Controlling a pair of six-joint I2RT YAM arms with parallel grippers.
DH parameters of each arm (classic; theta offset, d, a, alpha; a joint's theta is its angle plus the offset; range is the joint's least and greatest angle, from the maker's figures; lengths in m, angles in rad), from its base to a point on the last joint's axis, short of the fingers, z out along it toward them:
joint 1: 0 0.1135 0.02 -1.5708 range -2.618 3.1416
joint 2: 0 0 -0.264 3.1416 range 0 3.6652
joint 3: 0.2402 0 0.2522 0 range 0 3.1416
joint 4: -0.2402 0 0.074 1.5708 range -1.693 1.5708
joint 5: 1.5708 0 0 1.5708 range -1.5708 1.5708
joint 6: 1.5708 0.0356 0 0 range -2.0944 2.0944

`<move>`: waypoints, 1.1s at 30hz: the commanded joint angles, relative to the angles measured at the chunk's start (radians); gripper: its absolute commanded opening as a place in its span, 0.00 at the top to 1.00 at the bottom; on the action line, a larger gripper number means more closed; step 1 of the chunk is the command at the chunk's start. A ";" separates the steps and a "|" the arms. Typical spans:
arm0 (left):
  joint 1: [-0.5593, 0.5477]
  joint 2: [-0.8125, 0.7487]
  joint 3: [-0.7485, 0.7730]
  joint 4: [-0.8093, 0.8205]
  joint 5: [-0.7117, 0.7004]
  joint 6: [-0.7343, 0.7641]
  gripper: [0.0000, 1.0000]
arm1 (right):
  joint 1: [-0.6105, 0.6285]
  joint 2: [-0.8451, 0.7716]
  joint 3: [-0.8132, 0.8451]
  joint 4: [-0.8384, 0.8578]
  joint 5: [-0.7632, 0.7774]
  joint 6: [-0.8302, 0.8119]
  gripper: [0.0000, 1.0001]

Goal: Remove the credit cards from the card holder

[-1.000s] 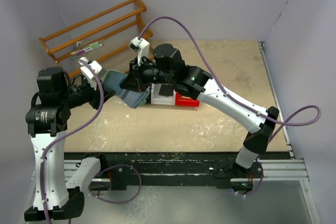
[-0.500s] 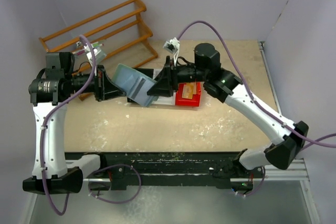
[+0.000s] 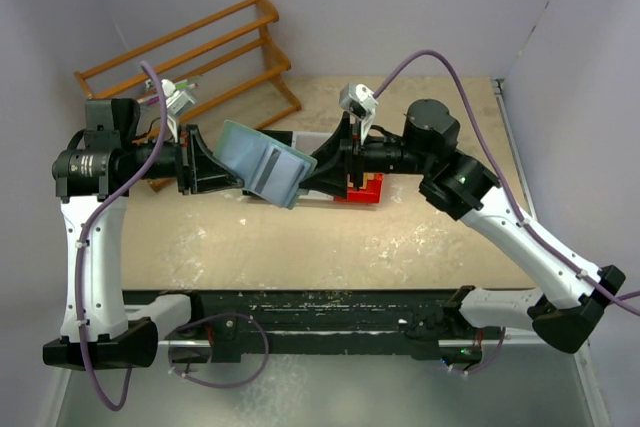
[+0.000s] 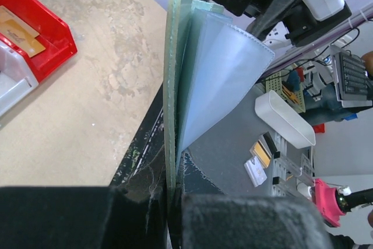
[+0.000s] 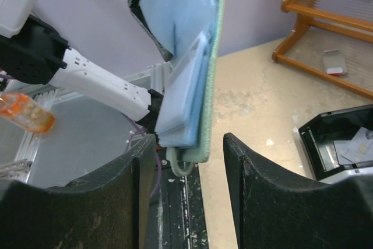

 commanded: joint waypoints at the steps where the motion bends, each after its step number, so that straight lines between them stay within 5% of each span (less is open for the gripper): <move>1: -0.001 -0.001 0.039 -0.005 0.083 -0.010 1.00 | -0.001 -0.009 0.000 -0.010 0.065 -0.056 0.48; 12: -0.001 0.001 0.044 -0.012 0.084 -0.007 1.00 | 0.000 0.017 -0.009 0.071 0.072 -0.022 0.51; 26: 0.000 0.007 0.058 -0.037 0.060 0.030 1.00 | 0.000 0.057 -0.011 0.150 -0.039 0.065 0.41; 33: -0.001 0.004 0.068 -0.041 0.048 0.036 1.00 | -0.001 0.137 0.058 0.072 0.115 0.195 0.38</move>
